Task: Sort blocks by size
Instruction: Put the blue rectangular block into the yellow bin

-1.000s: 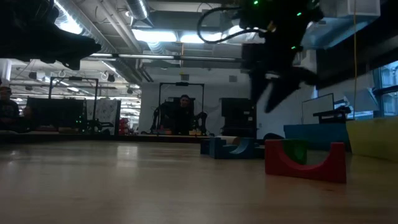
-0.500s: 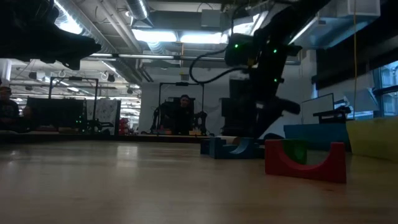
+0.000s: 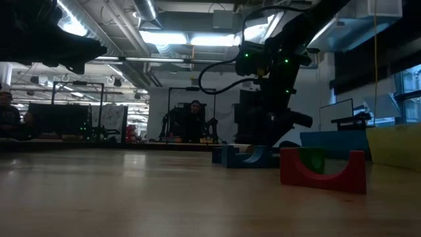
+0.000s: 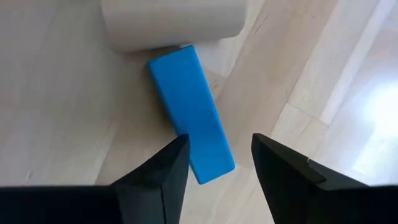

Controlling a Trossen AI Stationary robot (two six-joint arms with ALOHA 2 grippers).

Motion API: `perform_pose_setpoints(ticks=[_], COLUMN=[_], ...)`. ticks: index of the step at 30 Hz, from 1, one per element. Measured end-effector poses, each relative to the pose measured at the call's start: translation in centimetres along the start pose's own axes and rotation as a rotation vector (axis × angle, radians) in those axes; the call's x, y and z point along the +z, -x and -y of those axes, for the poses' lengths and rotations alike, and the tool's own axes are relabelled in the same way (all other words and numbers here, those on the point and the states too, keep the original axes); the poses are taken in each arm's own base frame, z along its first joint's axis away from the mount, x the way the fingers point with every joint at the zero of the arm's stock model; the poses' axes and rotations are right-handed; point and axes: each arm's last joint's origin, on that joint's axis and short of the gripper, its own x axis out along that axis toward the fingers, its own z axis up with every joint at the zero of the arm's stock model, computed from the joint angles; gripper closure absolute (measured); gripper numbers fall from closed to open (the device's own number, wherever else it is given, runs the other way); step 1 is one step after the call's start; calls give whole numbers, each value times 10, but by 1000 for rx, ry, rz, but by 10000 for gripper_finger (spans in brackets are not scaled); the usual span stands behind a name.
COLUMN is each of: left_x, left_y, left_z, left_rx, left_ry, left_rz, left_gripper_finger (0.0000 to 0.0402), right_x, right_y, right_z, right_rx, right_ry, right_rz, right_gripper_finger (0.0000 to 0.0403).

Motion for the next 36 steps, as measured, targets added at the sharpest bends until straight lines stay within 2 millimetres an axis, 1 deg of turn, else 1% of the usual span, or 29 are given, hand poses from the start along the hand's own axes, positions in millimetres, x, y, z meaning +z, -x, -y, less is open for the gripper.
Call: perform_pose_setpoints(ticks=[5, 8, 11, 14, 20, 28, 36], left_x=[0, 0, 0, 0, 0, 0, 0], left_y=[0, 0, 0, 0, 0, 0, 0], left_z=[0, 0, 0, 0, 0, 0, 0], left_rx=[0, 0, 0, 0, 0, 0, 0], left_ry=[0, 0, 0, 0, 0, 0, 0], left_rz=[0, 0, 0, 0, 0, 0, 0], left_gripper_finger=[302, 302, 302, 302, 302, 302, 302], right_x=[0, -1, 5, 4, 6, 4, 0], right_y=[0, 0, 6, 5, 6, 6, 5], right_z=[-1, -2, 5, 4, 3, 6, 11], right_rx=[11, 45, 11, 22, 63, 49, 50], right_ry=[3, 7, 0, 0, -33, -48, -202], right_rz=[-9, -44, -9, -20, 27, 23, 16], right_gripper_finger=[226, 226, 226, 226, 226, 226, 226])
